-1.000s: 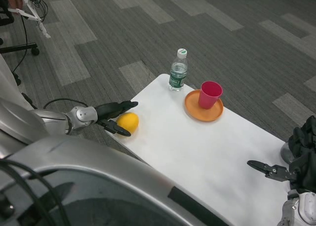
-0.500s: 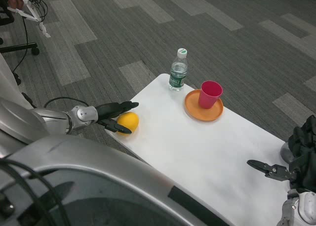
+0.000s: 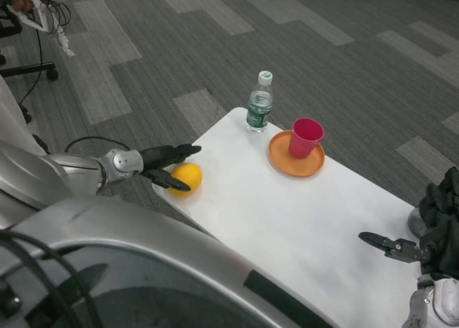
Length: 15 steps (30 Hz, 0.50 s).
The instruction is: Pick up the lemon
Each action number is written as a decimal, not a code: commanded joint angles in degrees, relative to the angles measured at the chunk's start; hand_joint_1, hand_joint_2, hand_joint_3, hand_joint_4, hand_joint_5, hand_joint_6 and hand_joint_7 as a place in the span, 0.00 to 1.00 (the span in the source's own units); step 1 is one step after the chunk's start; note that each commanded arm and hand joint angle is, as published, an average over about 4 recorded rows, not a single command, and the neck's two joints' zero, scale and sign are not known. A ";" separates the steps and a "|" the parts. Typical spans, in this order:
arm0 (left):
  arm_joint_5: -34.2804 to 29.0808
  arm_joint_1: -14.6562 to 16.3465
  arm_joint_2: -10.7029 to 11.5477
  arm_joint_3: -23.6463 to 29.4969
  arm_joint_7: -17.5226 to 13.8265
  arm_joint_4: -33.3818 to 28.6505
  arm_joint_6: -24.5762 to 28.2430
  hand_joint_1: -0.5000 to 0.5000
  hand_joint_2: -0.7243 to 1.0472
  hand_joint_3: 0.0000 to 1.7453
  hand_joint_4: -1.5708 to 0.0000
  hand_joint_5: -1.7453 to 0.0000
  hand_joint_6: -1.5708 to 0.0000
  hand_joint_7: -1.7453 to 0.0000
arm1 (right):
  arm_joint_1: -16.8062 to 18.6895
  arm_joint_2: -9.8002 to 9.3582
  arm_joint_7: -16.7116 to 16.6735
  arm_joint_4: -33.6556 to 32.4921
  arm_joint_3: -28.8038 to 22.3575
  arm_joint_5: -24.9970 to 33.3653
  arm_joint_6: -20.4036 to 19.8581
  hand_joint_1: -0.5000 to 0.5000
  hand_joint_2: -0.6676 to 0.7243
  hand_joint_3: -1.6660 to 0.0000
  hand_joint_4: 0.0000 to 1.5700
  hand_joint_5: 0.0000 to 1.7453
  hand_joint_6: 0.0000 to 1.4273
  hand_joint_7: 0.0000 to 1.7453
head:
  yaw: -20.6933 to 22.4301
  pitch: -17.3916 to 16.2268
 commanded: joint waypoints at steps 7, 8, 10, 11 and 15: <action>5.76 0.11 -0.99 -0.82 -2.91 0.22 3.77 1.00 0.98 0.05 0.24 0.00 0.70 0.80 | 0.26 -0.38 -0.08 -1.36 -0.38 0.15 0.06 0.33 0.50 0.86 0.00 0.28 0.00 0.00 | -0.21 -0.22; 5.83 0.06 -0.99 -0.82 -2.91 0.22 3.77 1.00 0.98 0.05 0.24 0.00 0.69 0.80 | 0.28 -0.38 -0.08 -1.41 -0.38 0.15 0.06 0.33 0.50 0.86 0.00 0.28 0.00 0.00 | -0.21 -0.22; 6.09 -0.02 -0.99 -0.82 -2.91 0.22 3.77 1.00 0.95 0.05 0.24 0.00 0.66 0.78 | 0.37 -0.38 -0.08 -1.45 -0.38 0.15 0.06 0.33 0.50 0.86 0.00 0.28 0.00 0.00 | -0.30 -0.32; 6.27 -0.07 -0.99 -0.82 -2.91 0.22 3.77 1.00 0.95 0.05 0.24 0.00 0.64 0.76 | 0.39 -0.38 -0.08 -1.50 -0.38 0.15 0.06 0.33 0.50 0.86 0.00 0.28 0.00 0.00 | -0.32 -0.35; 7.08 -0.22 -0.99 -0.82 -2.91 0.22 3.77 1.00 0.95 0.04 0.20 0.00 0.54 0.68 | 0.41 -0.38 -0.08 -1.58 -0.38 0.15 0.06 0.33 0.50 0.86 0.00 0.28 0.00 0.00 | -0.34 -0.39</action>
